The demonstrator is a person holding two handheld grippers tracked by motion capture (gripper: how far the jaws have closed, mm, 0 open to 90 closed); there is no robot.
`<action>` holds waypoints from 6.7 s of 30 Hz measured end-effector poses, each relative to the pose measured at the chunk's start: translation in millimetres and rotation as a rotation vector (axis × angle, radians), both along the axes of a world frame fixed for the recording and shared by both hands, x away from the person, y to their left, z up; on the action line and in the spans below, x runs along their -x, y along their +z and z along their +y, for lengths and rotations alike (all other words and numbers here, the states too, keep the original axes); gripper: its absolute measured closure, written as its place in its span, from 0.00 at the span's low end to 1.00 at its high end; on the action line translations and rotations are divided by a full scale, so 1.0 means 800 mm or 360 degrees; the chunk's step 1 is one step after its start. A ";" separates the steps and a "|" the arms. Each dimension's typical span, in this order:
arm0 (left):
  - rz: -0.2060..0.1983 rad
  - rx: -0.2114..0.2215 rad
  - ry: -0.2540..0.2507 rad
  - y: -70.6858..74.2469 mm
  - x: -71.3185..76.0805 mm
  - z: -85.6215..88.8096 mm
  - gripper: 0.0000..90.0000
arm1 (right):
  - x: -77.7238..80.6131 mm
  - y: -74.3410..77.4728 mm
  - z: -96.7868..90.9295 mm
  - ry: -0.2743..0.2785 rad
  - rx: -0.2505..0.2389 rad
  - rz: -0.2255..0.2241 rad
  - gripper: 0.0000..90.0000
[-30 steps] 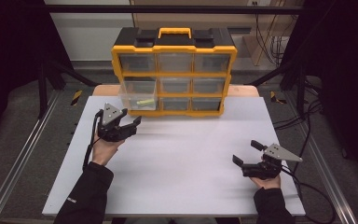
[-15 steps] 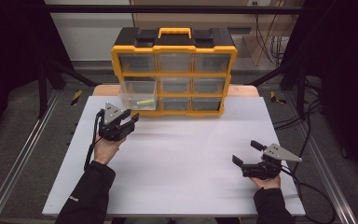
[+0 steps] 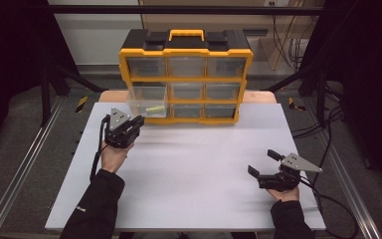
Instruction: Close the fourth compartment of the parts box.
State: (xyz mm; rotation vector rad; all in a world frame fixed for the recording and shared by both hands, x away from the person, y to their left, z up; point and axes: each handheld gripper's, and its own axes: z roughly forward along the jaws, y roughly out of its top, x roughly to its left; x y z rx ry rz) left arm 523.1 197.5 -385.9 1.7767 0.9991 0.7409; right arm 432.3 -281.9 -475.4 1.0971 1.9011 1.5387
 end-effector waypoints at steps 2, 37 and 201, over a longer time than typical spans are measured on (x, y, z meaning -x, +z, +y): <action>0.0004 -0.0001 0.0002 -0.001 -0.003 0.000 0.97 | 0.000 0.000 0.000 0.0001 0.0001 0.0000 0.00; 0.0010 -0.0017 0.0024 0.008 -0.043 -0.010 1.00 | 0.001 0.001 -0.001 -0.0001 -0.0002 -0.0001 0.00; 0.0063 -0.0104 0.0130 -0.004 -0.138 -0.031 1.00 | -0.001 -0.002 -0.004 -0.0010 0.0004 0.0003 0.00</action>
